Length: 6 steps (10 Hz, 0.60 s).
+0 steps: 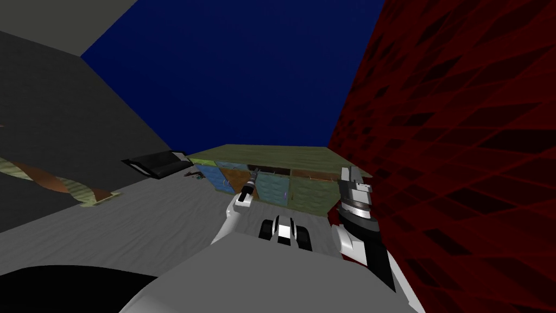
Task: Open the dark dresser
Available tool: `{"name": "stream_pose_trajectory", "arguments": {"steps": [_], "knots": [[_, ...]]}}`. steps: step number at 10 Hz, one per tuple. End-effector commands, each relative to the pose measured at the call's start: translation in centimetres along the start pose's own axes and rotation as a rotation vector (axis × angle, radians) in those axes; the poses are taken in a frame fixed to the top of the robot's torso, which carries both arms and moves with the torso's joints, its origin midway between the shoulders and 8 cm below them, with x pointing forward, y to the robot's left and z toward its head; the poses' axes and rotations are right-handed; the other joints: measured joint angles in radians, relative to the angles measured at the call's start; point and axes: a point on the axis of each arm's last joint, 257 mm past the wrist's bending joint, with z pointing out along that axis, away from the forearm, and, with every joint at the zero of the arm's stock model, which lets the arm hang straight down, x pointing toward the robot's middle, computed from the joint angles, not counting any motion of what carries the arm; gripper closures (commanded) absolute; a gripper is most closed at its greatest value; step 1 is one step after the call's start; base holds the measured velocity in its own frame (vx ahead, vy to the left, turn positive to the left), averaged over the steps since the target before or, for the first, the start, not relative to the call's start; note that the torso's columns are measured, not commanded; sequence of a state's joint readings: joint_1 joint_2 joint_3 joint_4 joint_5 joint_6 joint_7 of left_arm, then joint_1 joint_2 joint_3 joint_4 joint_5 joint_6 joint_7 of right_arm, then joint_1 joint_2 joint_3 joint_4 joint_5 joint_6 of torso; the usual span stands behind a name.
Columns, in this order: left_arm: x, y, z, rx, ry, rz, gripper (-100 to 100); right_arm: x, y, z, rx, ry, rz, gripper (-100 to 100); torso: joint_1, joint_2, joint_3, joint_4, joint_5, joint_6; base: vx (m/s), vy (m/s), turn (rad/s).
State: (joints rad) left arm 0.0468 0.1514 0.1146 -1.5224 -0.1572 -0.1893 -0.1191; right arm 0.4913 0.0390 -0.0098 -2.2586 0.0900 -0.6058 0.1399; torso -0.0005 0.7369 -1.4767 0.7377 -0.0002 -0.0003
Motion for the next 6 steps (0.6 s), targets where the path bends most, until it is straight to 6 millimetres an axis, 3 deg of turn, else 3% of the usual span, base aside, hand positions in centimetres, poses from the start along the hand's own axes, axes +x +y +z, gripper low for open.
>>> {"name": "stream_pose_trajectory", "arguments": {"steps": [1, 6], "knots": [[-1.3, 0.7, 1.5, -0.012, -0.041, 0.018, -100, 0.0, 0.0, 0.0, 0.0, 0.0, 0.0, 0, 0.0, -0.001, 0.0, 0.0, 0.0, 0.0, -0.084, 0.042, -0.189], [-2.2, 1.7, 3.8, -0.037, -0.076, 0.016, -100, 0.0, 0.0, 0.0, 0.0, 0.0, 0.0, 0, 0.001, 0.001, 0.001, 0.0, 0.0, 0.0, -0.074, 0.028, -0.09]]}}
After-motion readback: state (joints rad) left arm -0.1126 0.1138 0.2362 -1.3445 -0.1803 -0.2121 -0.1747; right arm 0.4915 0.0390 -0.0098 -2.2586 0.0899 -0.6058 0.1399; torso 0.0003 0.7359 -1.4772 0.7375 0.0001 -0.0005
